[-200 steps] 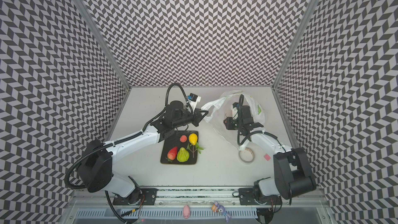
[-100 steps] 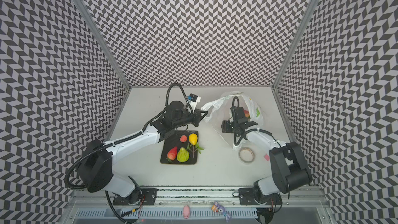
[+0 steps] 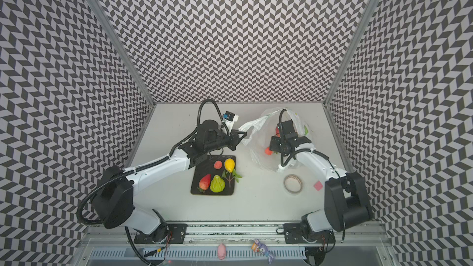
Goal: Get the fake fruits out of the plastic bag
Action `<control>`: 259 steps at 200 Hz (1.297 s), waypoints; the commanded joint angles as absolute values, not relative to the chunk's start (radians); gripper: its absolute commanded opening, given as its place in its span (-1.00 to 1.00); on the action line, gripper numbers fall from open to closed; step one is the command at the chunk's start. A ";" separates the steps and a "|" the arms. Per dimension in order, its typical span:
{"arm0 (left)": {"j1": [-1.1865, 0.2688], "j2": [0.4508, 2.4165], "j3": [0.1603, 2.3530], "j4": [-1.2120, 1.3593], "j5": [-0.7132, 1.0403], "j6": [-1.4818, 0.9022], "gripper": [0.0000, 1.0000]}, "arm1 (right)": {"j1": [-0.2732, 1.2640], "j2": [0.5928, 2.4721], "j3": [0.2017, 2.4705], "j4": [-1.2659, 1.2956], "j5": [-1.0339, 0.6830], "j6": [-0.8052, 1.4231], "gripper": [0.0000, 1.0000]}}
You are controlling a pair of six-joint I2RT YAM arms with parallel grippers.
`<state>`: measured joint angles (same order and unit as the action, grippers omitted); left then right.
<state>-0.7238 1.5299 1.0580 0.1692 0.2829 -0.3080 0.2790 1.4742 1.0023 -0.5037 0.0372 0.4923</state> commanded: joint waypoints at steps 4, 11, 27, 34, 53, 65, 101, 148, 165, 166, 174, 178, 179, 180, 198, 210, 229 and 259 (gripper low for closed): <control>-0.723 1.515 1.069 0.161 0.282 -0.304 -1.00 | 0.278 1.528 1.044 -0.460 -0.031 0.579 0.49; -0.723 1.514 1.071 0.160 0.279 -0.304 -1.00 | 0.283 1.536 1.043 -0.456 -0.049 0.596 0.48; -0.724 1.517 1.073 0.163 0.280 -0.305 -1.00 | 0.308 1.546 1.031 -0.448 -0.064 0.629 0.46; -0.724 1.518 1.074 0.163 0.281 -0.307 -1.00 | 0.319 1.548 1.022 -0.445 -0.063 0.649 0.45; -0.723 1.521 1.074 0.167 0.284 -0.313 -1.00 | 0.330 1.551 0.986 -0.428 -0.057 0.695 0.43; -0.725 1.521 1.074 0.167 0.286 -0.314 -1.00 | 0.336 1.557 0.974 -0.428 -0.030 0.708 0.43; -0.726 1.518 1.073 0.165 0.290 -0.313 -1.00 | 0.340 1.601 0.947 -0.401 -0.003 0.711 0.45; -0.726 1.514 1.069 0.164 0.288 -0.313 -1.00 | 0.347 1.645 0.951 -0.361 -0.017 0.723 0.23; -0.726 1.512 1.072 0.164 0.287 -0.313 -1.00 | 0.347 1.647 0.947 -0.352 -0.007 0.730 0.12; -0.726 1.511 1.071 0.163 0.287 -0.313 -1.00 | 0.347 1.647 0.947 -0.351 -0.007 0.730 0.12; -0.726 1.511 1.069 0.163 0.287 -0.313 -1.00 | 0.347 1.649 0.945 -0.346 -0.006 0.731 0.08; -0.726 1.513 1.070 0.164 0.287 -0.313 -1.00 | 0.347 1.650 0.947 -0.344 -0.005 0.732 0.06; -0.726 1.513 1.071 0.164 0.287 -0.313 -1.00 | 0.347 1.650 0.947 -0.343 -0.005 0.732 0.06; -0.725 1.514 1.070 0.164 0.287 -0.313 -1.00 | 0.347 1.650 0.947 -0.342 -0.005 0.732 0.05; -0.726 1.514 1.071 0.164 0.287 -0.313 -1.00 | 0.347 1.660 0.952 -0.337 -0.007 0.735 -0.08; -0.725 1.515 1.071 0.161 0.287 -0.313 -1.00 | 0.347 1.659 0.953 -0.333 -0.007 0.735 -0.20; -0.725 1.514 1.071 0.157 0.283 -0.310 -1.00 | 0.347 1.643 0.952 -0.344 -0.007 0.731 -0.37; -0.725 1.514 1.074 0.156 0.276 -0.308 -1.00 | 0.346 1.579 0.934 -0.389 -0.010 0.708 -0.47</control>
<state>-0.7238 1.5299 1.0580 0.1608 0.2825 -0.3084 0.3405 1.6451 0.9482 -0.3752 -0.0216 0.7170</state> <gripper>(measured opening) 0.047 0.362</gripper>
